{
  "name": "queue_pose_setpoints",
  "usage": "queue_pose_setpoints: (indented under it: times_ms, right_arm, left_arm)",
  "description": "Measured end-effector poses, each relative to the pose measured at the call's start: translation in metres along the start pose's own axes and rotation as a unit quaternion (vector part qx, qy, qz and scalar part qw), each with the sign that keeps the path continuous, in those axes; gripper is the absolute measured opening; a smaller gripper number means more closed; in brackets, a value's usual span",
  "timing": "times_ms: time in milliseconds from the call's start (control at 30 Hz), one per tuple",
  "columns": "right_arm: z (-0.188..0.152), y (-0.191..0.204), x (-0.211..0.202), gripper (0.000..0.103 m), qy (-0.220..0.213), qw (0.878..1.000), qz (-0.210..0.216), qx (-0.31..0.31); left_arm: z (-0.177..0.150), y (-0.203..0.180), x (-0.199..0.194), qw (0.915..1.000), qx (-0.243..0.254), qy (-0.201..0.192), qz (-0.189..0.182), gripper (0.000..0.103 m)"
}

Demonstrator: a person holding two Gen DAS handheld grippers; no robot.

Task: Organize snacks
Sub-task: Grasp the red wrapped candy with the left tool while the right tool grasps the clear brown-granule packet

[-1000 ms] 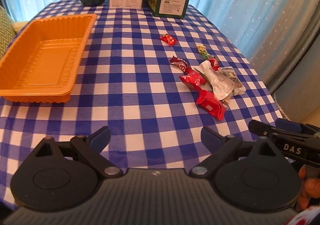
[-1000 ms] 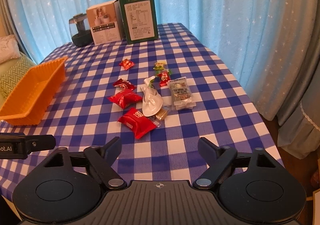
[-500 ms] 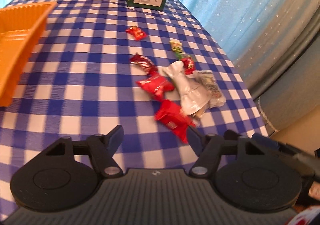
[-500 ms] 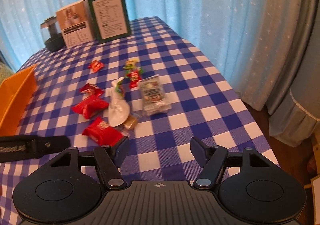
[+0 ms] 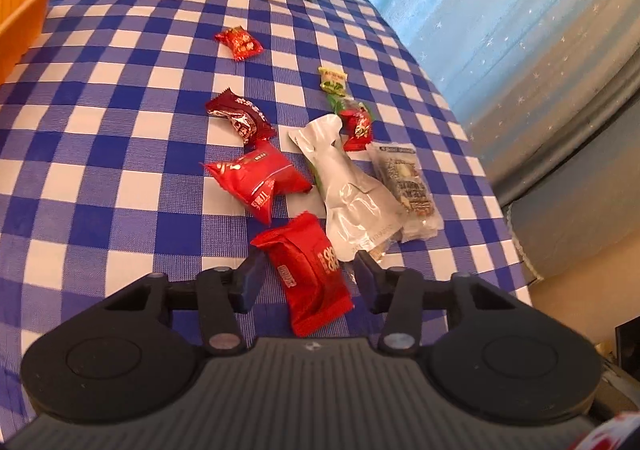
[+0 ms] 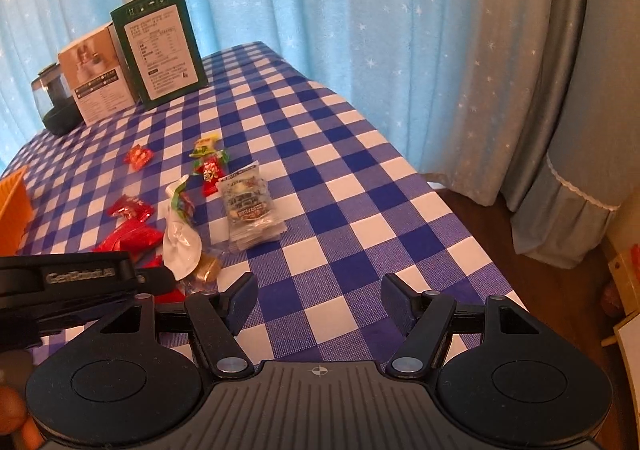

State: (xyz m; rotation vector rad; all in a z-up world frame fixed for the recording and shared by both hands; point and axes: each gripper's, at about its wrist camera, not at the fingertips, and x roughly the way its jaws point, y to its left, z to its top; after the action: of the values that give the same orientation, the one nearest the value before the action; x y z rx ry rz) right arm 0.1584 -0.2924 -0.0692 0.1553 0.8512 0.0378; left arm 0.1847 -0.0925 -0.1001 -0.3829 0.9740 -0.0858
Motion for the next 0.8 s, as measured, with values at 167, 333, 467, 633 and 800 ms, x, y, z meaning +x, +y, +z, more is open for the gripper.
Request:
queue_pose_setpoints:
  times_ms: [167, 333, 467, 633, 800]
  right_arm:
    - [0.000, 0.002, 0.004, 0.068, 0.006, 1.000, 0.007, -0.001]
    - [0.000, 0.011, 0.010, 0.068, 0.004, 0.999, 0.051, -0.012]
    - [-0.001, 0.025, 0.023, 0.068, 0.011, 0.996, 0.085, -0.031]
    - [0.001, 0.046, 0.043, 0.048, 0.019, 0.994, 0.085, -0.059]
    - [0.003, 0.062, 0.056, 0.048, 0.009, 0.993, 0.073, -0.096]
  left_arm:
    - [0.002, -0.004, 0.000, 0.9981, 0.058, 0.007, 0.016, 0.029]
    - [-0.002, 0.012, -0.015, 0.9935, 0.107, 0.007, 0.039, 0.025]
    - [-0.005, 0.034, -0.027, 0.9903, 0.121, 0.000, 0.068, 0.025]
    - [-0.006, 0.053, -0.035, 0.9905, 0.112, -0.007, 0.078, 0.025]
    - [-0.008, 0.057, -0.035, 0.9906, 0.111, -0.005, 0.079, 0.029]
